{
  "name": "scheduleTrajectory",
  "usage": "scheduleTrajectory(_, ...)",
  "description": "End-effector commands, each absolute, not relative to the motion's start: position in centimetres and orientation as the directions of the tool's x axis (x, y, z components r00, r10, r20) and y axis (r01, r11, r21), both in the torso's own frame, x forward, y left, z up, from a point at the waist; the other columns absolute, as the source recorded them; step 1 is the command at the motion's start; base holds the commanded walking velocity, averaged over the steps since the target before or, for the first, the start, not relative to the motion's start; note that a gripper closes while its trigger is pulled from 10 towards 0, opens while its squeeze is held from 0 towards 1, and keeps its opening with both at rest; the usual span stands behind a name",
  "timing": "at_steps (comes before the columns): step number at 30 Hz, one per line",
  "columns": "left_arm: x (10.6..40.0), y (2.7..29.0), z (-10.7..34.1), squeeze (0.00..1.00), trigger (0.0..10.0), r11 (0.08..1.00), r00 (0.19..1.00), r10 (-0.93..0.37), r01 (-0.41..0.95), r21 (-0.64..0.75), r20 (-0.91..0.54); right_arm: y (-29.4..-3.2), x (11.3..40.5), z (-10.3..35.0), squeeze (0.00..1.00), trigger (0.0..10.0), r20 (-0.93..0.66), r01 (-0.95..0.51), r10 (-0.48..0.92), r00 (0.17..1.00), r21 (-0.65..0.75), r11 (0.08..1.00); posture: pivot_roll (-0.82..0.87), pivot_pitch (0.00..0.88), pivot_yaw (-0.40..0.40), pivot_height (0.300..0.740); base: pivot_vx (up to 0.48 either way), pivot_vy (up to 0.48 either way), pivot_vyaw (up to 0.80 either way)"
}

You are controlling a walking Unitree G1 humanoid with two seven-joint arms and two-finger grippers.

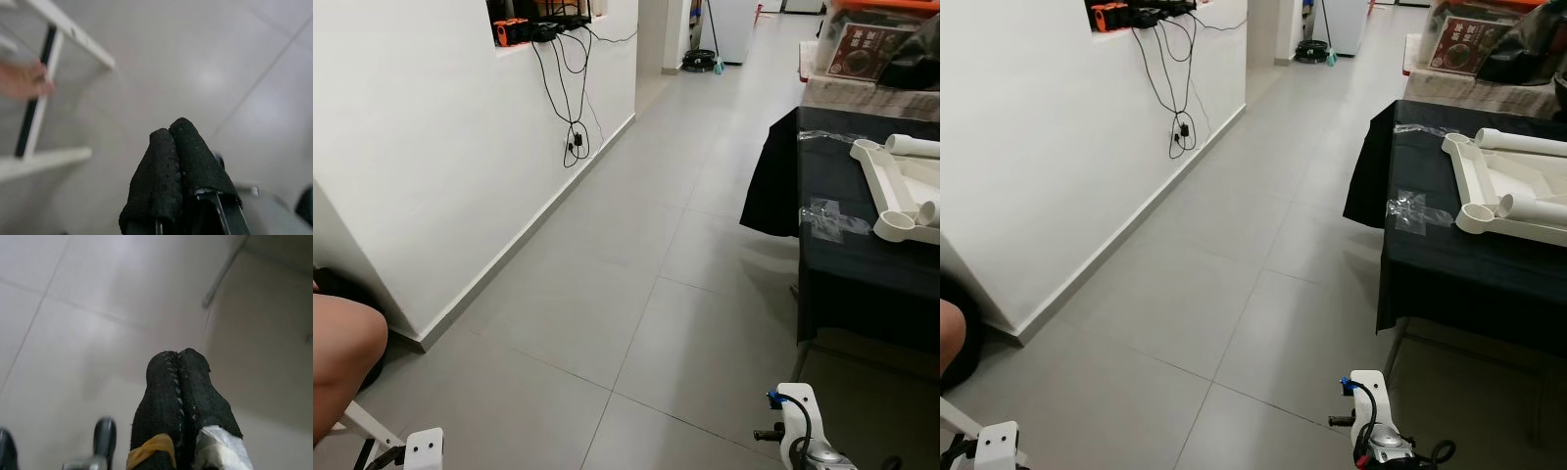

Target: Building children table

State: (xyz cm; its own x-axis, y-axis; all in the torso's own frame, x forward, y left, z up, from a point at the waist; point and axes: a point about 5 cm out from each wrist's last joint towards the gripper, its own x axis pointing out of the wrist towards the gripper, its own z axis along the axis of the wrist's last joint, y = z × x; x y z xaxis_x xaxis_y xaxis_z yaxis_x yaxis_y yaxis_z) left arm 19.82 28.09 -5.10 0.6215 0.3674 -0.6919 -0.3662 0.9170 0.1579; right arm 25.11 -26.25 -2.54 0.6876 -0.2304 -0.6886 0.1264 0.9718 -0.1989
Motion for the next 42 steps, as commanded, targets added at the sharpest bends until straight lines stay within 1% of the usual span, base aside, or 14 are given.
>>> scheduleTrajectory(1, 21.3, 29.4, -3.4, 0.00, 10.0, 0.905, 0.679, 0.414, -0.377, 0.195, -0.606, -26.3, 26.3, -1.5, 0.00, 10.0, -0.644, 0.117, -0.222, 0.732, -0.203, 0.972, -0.05, 0.000, -0.034, 0.740, 0.000, 0.000, 0.00)
scheduleTrajectory(3, 24.9, 29.7, 0.3, 0.00, 10.0, 0.916, 0.827, 0.400, -0.369, 0.157, -0.394, -26.1, 29.0, 1.0, 0.00, 10.0, -0.542, 0.109, -0.195, 0.817, -0.188, 0.976, -0.05, 0.019, -0.036, 0.740, 0.000, 0.000, 0.00)
scheduleTrajectory(4, 26.6, 28.7, 2.9, 0.00, 10.0, 0.940, 0.912, 0.335, -0.307, 0.146, -0.237, -25.4, 30.9, 3.1, 0.00, 10.0, -0.444, 0.087, -0.154, 0.882, -0.168, 0.982, -0.04, 0.025, -0.039, 0.740, 0.000, 0.000, 0.00)
scheduleTrajectory(5, 26.6, 28.7, 2.9, 0.00, 10.0, 0.940, 0.912, 0.335, -0.307, 0.146, -0.237, -25.4, 30.9, 3.1, 0.00, 10.0, -0.444, 0.087, -0.154, 0.882, -0.168, 0.982, -0.04, 0.025, -0.039, 0.740, 0.000, 0.000, 0.00)
scheduleTrajectory(8, 27.5, 24.7, 8.0, 0.00, 10.0, 0.962, 0.986, 0.165, -0.167, 0.218, 0.026, -22.6, 33.5, 7.3, 0.00, 10.0, -0.207, 0.004, -0.037, 0.978, -0.156, 0.988, -0.04, 0.028, -0.044, 0.740, 0.000, 0.000, 0.00)
scheduleTrajectory(9, 27.5, 24.7, 8.0, 0.00, 10.0, 0.962, 0.986, 0.165, -0.167, 0.218, 0.026, -22.6, 33.5, 7.3, 0.00, 10.0, -0.207, 0.004, -0.037, 0.978, -0.156, 0.988, -0.04, 0.028, -0.044, 0.740, 0.000, 0.000, 0.00)
scheduleTrajectory(11, 26.6, 21.5, 9.8, 0.00, 10.0, 0.977, 0.993, 0.082, -0.098, 0.191, 0.091, -19.9, 32.6, 9.3, 0.00, 10.0, -0.090, -0.073, 0.063, 0.994, -0.110, 0.991, -0.04, 0.023, -0.039, 0.740, 0.000, 0.000, 0.00)
scheduleTrajectory(12, 26.6, 21.5, 9.8, 0.00, 10.0, 0.977, 0.993, 0.082, -0.098, 0.191, 0.091, -19.9, 32.6, 9.3, 0.00, 10.0, -0.090, -0.073, 0.063, 0.994, -0.110, 0.991, -0.04, 0.023, -0.039, 0.740, 0.000, 0.000, 0.00)
scheduleTrajectory(15, 24.6, 17.2, 9.8, 0.00, 10.0, 0.990, 0.995, -0.025, 0.011, 0.138, 0.100, -16.2, 29.3, 10.1, 0.00, 10.0, -0.005, -0.219, 0.219, 0.976, -0.052, 0.974, -0.04, 0.022, -0.034, 0.740, 0.000, 0.000, 0.00)
scheduleTrajectory(17, 23.3, 15.2, 8.4, 0.00, 10.0, 0.996, 0.997, -0.044, 0.040, 0.079, 0.060, -14.4, 27.7, 9.5, 0.00, 10.0, 0.006, -0.290, 0.292, 0.956, -0.102, 0.952, -0.04, 0.021, -0.033, 0.740, 0.000, 0.000, 0.00)
scheduleTrajectory(18, 23.1, 14.6, 7.8, 0.00, 10.0, 0.992, 0.997, -0.058, 0.052, 0.114, 0.046, -13.9, 27.7, 9.4, 0.00, 10.0, 0.005, -0.320, 0.323, 0.946, -0.130, 0.939, -0.04, 0.015, -0.030, 0.740, 0.000, 0.000, 0.00)
scheduleTrajectory(24, 24.2, 15.5, 8.7, 0.00, 10.0, 0.992, 0.997, -0.035, 0.026, 0.123, 0.073, -13.8, 29.5, 9.7, 0.00, 10.0, 0.007, -0.337, 0.339, 0.941, -0.096, 0.937, -0.03, 0.000, -0.024, 0.740, 0.000, 0.000, -0.67)
scheduleTrajectory(27, 26.5, 16.7, 10.6, 0.00, 10.0, 0.997, 0.995, 0.011, -0.018, 0.071, 0.099, -13.3, 31.6, 11.2, 0.00, 10.0, 0.033, -0.329, 0.332, 0.943, -0.076, 0.941, -0.02, 0.000, -0.028, 0.740, 0.000, 0.000, -0.80)
scheduleTrajectory(42, 27.1, 17.4, 11.2, 0.00, 10.0, 0.998, 0.998, 0.020, -0.024, 0.058, 0.062, -12.0, 31.8, 12.2, 0.00, 10.0, 0.043, -0.327, 0.329, 0.943, -0.047, 0.944, -0.02, 0.000, 0.024, 0.740, 0.000, 0.000, -0.80)
